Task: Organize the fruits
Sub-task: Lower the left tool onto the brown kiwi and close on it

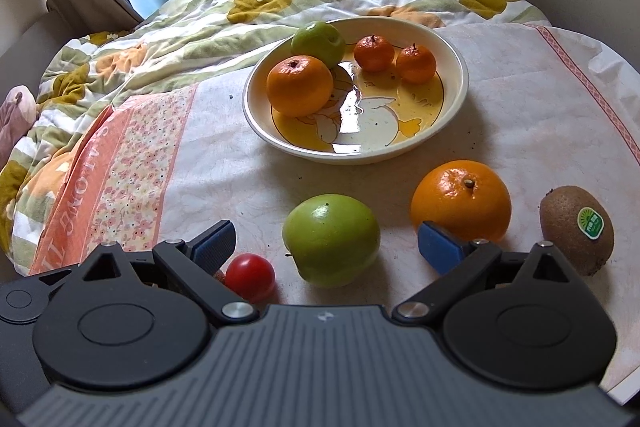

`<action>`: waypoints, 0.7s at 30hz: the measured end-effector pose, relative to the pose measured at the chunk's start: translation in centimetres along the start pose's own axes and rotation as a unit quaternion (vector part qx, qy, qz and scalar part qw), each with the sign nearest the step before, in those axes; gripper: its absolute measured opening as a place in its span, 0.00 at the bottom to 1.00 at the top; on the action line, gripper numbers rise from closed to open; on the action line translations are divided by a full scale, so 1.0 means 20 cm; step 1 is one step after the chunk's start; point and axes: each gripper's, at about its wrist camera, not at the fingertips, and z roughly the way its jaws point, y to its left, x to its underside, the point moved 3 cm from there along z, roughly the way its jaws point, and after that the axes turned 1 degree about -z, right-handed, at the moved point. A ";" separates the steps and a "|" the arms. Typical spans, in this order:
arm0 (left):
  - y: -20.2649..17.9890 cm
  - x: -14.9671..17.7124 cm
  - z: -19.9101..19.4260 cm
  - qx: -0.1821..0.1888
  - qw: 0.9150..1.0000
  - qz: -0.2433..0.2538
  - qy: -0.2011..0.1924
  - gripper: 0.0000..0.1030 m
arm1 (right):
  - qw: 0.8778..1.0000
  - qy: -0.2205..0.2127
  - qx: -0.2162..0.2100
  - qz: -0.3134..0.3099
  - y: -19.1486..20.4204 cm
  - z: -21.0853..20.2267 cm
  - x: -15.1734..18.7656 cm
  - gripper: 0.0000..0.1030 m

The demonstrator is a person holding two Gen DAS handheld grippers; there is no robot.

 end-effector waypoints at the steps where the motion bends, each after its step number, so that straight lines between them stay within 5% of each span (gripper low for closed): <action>1: 0.00 0.00 0.00 0.000 1.000 -0.002 0.000 0.55 | 1.000 0.000 0.001 0.001 0.00 0.00 0.00 1.00; 21: 0.07 0.04 -0.06 -0.007 1.000 -0.029 -0.001 0.54 | 0.999 0.024 0.001 0.043 -0.04 0.10 0.02 0.79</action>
